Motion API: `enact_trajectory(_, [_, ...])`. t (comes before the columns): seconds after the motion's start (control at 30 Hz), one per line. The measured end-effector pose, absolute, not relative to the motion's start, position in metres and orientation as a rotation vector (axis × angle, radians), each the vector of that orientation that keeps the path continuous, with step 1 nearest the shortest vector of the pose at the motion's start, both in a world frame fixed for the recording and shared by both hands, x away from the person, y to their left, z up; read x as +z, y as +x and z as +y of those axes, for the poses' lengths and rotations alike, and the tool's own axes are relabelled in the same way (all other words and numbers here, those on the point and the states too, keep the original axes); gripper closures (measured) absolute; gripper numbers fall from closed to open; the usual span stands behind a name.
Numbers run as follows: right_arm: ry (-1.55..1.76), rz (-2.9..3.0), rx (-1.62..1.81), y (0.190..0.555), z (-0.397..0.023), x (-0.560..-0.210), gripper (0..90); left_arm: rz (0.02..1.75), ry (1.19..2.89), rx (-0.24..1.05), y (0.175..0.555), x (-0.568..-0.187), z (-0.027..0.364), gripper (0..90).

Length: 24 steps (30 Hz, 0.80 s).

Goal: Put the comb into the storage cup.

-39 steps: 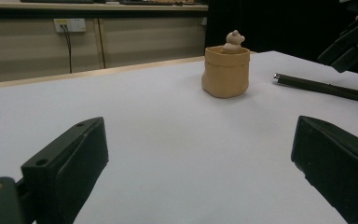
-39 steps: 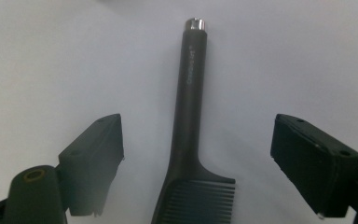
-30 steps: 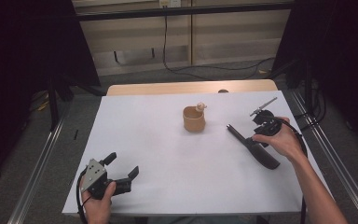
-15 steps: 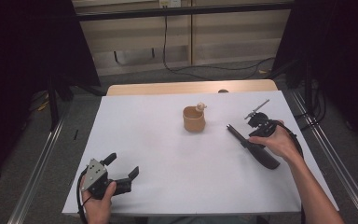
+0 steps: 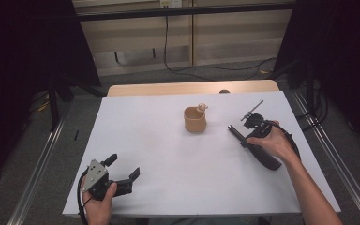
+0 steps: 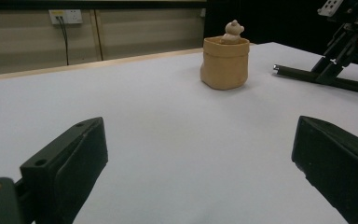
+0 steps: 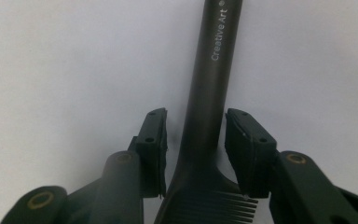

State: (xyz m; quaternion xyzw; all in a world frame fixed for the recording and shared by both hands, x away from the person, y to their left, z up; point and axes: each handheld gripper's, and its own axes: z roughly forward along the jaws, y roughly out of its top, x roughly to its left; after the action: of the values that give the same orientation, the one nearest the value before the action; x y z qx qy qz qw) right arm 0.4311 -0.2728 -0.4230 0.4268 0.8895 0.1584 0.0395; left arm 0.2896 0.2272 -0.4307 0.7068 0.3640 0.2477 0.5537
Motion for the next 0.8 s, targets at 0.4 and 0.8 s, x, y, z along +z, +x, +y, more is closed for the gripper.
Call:
enact_trajectory(0.4, [1.318, 2.720, 0.461, 0.4325, -0.2715, -0.4259, 65.6, 0.848, 1.684, 0.574, 0.2901, -0.4314, 0.2256, 3.2])
enact_trajectory(0.8, [1.332, 2.718, 0.453, 0.4339, -0.2718, -0.4258, 69.9, 0.847, 1.688, 0.571, 0.2906, -0.4317, 0.2244, 3.2])
